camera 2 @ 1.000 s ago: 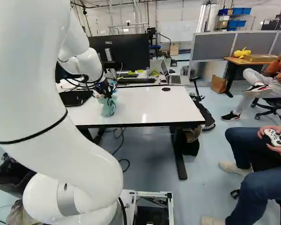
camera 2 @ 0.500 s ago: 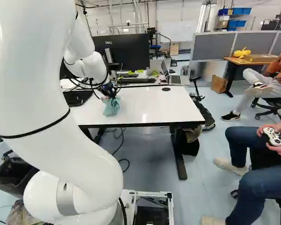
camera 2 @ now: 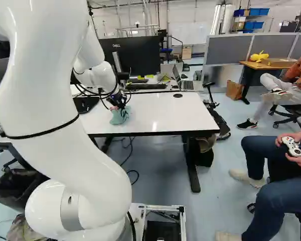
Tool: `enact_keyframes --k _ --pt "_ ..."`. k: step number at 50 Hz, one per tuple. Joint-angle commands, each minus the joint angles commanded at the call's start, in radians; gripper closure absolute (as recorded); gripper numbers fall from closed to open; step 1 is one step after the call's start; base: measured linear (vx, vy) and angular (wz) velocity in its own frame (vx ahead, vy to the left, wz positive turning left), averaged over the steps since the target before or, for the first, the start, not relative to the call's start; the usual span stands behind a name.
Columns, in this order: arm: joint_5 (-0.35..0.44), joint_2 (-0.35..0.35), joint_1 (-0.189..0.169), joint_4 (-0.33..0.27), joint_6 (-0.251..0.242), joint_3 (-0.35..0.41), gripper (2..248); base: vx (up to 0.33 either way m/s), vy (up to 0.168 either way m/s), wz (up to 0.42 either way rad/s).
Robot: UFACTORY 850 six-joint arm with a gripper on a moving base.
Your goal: Clean the table with the green towel
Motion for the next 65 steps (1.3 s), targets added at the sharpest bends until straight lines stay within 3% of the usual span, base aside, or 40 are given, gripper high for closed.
enact_keyframes --k 65 --pt "-0.064 -0.019 0.000 0.000 0.000 -0.004 219 0.000 0.000 0.000"
